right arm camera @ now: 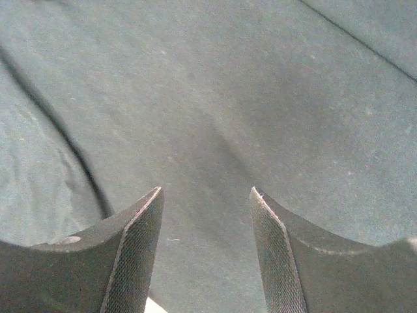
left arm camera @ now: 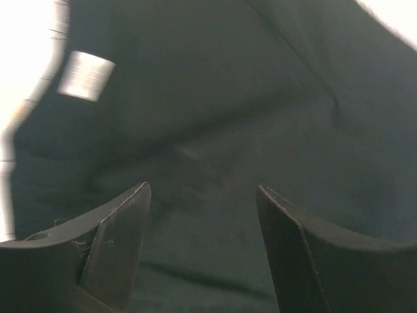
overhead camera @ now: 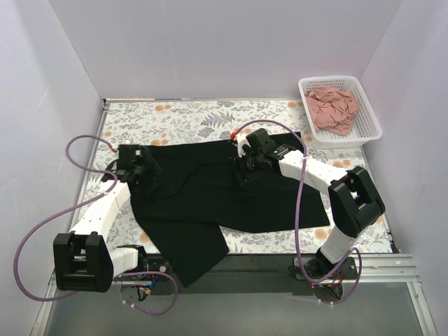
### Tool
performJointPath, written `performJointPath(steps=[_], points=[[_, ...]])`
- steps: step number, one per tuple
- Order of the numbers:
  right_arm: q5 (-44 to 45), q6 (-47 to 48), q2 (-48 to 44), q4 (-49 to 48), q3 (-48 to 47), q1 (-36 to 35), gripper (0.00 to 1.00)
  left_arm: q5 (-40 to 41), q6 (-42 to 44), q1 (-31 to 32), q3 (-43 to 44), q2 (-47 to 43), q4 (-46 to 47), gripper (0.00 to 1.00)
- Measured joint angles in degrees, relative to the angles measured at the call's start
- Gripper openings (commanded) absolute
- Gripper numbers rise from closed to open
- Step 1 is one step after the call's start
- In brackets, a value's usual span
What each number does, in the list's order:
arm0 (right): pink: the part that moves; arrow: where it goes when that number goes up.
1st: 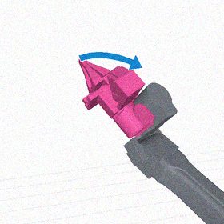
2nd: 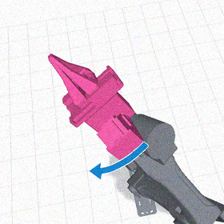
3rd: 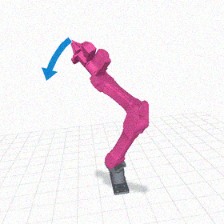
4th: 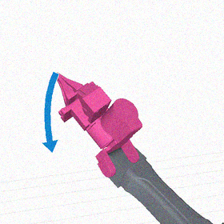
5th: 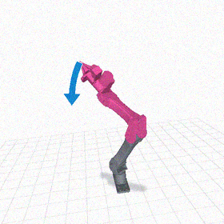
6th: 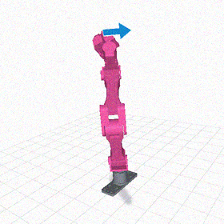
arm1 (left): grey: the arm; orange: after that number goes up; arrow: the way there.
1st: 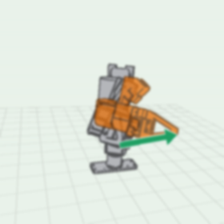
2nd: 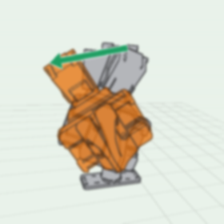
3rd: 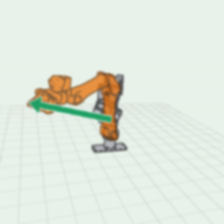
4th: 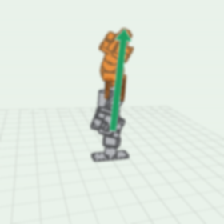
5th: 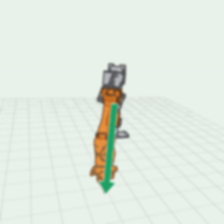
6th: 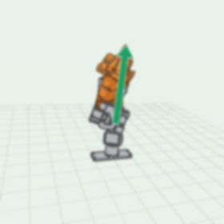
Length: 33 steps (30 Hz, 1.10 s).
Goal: Fold and stack the t-shirts
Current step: Fold the tshirt
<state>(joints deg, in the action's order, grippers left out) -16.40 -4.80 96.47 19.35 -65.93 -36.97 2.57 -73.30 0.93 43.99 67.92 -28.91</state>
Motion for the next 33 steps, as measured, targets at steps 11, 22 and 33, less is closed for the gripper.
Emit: performJointPath(steps=[11,22,33], points=[[1.66,-0.37,-6.93,-3.63,5.88,-0.26,0.62,13.73,6.16,27.69,7.5,12.83,-0.17,0.52],[3.21,0.48,-8.41,-4.55,9.62,-0.26,0.63,30.21,11.37,35.69,11.67,28.2,0.11,0.46],[2.75,0.74,-8.44,-4.9,9.62,-0.11,0.63,40.09,14.51,35.6,12.66,32.17,0.68,0.38]])
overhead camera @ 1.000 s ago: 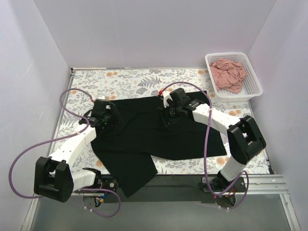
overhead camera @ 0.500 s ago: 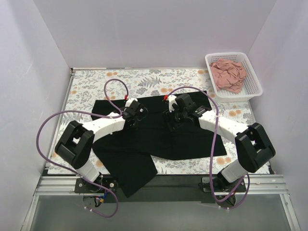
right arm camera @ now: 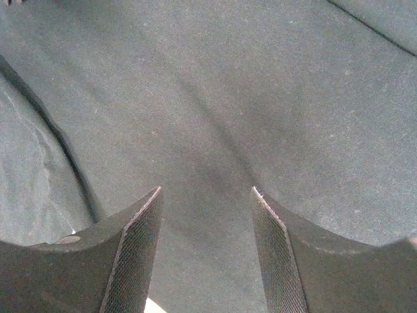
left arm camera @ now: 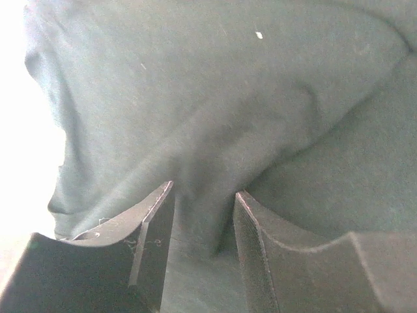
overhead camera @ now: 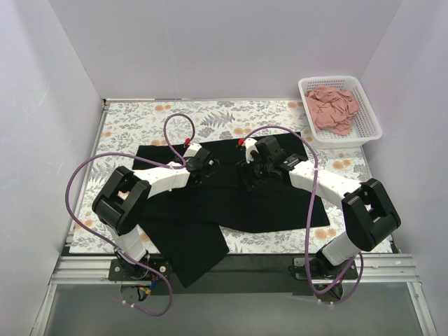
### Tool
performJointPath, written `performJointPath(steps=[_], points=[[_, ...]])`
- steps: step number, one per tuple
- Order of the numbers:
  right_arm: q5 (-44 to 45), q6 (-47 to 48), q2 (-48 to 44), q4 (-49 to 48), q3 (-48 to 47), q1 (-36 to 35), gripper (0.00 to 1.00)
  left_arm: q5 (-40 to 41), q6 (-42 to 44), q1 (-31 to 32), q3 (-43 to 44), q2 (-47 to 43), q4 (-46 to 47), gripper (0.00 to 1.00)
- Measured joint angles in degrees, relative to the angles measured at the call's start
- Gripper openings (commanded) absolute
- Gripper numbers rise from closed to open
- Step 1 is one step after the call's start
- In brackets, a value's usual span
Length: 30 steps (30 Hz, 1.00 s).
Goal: Fold and stack the t-shirts
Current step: Fold the tshirt
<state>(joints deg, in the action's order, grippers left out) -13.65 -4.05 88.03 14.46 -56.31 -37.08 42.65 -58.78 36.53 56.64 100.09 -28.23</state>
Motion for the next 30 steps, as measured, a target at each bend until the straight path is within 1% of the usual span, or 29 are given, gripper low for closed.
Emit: performJointPath(steps=[7,12,15,18,20,24,30], points=[[-0.02,0.0,0.0,-0.09,-0.02,0.33,0.63,3.43,5.16,-0.79,1.99,0.15,2.38,0.39],[-0.04,0.0,0.09,-0.15,0.0,0.37,0.63,3.48,8.76,-3.8,3.87,0.87,4.57,0.39],[-0.15,0.0,0.28,-0.46,-0.02,0.37,0.63,2.97,10.23,-5.99,5.14,1.09,5.27,0.41],[-0.46,0.0,0.48,-0.9,-0.02,0.37,0.63,1.2,11.28,-8.22,6.58,1.42,6.23,0.45],[-0.68,-0.02,0.63,-1.05,-0.02,0.37,0.62,-1.38,11.65,-10.03,7.41,1.53,6.64,0.46],[-1.88,-0.17,1.84,-1.79,-0.22,0.37,0.62,-6.16,11.67,-13.81,8.74,2.16,7.61,0.47],[-3.85,-0.52,5.33,-2.78,-2.45,0.33,0.62,-10.12,11.72,-17.38,13.68,7.96,9.01,0.47]])
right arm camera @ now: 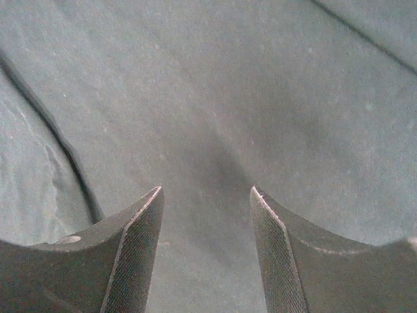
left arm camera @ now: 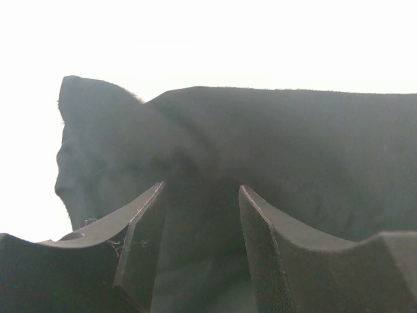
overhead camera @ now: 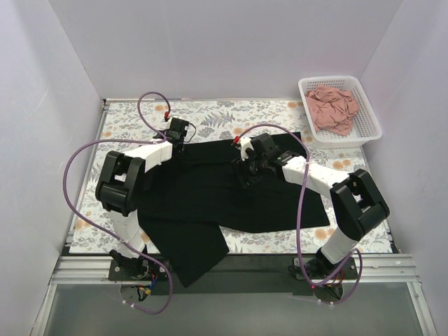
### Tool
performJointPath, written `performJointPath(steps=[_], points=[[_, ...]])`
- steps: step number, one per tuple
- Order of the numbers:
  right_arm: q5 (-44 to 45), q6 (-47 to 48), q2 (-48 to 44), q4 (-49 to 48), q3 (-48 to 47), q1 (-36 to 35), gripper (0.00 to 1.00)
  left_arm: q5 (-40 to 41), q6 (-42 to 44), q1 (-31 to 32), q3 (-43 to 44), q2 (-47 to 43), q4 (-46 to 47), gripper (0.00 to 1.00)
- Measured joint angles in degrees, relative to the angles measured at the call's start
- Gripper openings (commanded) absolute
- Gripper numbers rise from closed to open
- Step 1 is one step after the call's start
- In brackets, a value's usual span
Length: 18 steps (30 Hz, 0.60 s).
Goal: Fold and stack the t-shirts
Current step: Fold the tshirt
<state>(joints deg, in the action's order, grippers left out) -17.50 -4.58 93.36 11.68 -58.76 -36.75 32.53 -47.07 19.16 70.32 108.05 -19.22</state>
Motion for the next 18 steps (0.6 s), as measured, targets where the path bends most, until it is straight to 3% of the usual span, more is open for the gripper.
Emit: performJointPath(steps=[4,10,18], points=[[-0.61,0.11,1.62,-0.5,-2.32,-0.57,0.61,-2.16,-0.31,-0.87,2.71,4.02,0.22,0.5],[-0.5,1.81,5.18,-2.64,-8.41,-4.7,0.6,-4.42,-4.17,-1.97,3.93,1.97,-2.78,0.6],[0.04,6.71,17.79,-5.81,-22.69,-13.22,0.47,-11.67,-15.34,-9.22,0.35,-16.37,-7.65,0.63]])
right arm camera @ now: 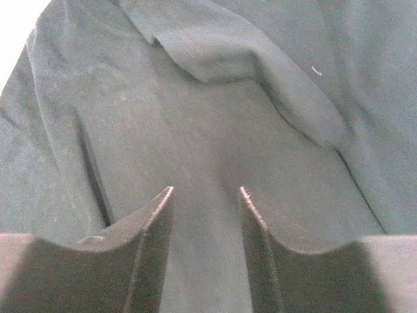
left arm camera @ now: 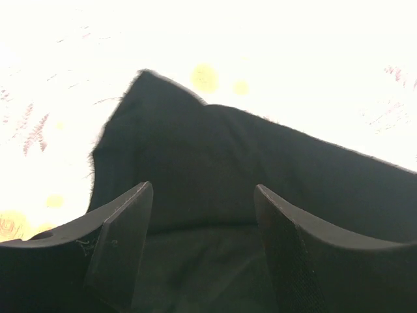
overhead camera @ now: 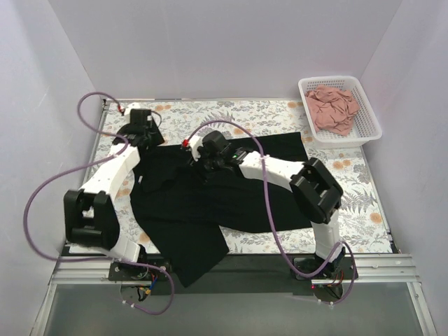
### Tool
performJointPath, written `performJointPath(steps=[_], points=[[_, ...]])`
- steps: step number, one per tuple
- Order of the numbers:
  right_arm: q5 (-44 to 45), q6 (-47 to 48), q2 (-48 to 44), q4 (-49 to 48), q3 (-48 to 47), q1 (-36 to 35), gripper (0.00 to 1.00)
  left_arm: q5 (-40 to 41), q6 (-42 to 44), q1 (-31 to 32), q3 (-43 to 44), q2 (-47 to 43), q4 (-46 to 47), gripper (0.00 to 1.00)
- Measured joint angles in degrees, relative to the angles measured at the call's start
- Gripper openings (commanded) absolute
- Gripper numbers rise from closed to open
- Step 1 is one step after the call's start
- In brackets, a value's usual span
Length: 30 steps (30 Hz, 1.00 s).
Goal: Fold and stack the t-shirts
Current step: Fold the tshirt
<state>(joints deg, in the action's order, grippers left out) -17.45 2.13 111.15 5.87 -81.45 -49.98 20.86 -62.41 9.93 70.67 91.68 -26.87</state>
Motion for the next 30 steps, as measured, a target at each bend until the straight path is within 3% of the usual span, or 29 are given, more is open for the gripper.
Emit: performJointPath(steps=[5,11,19,30], points=[[-0.11,1.86,8.39,-0.94,-6.45,-3.41,0.43,-3.65,-5.14,-3.52,-11.82,-13.81,-0.09,0.61],[-0.26,3.02,15.85,-1.27,-12.76,-5.05,0.46,-5.9,-7.08,-3.54,-23.02,-19.67,0.07,0.61],[3.41,2.69,18.64,-4.66,-14.88,-6.29,0.59,-5.05,-7.06,-3.8,-24.3,-21.09,1.77,0.61],[8.46,1.57,21.09,-9.16,-17.53,-6.4,0.55,-4.79,-7.06,-3.82,-24.96,-21.24,2.08,0.6]])
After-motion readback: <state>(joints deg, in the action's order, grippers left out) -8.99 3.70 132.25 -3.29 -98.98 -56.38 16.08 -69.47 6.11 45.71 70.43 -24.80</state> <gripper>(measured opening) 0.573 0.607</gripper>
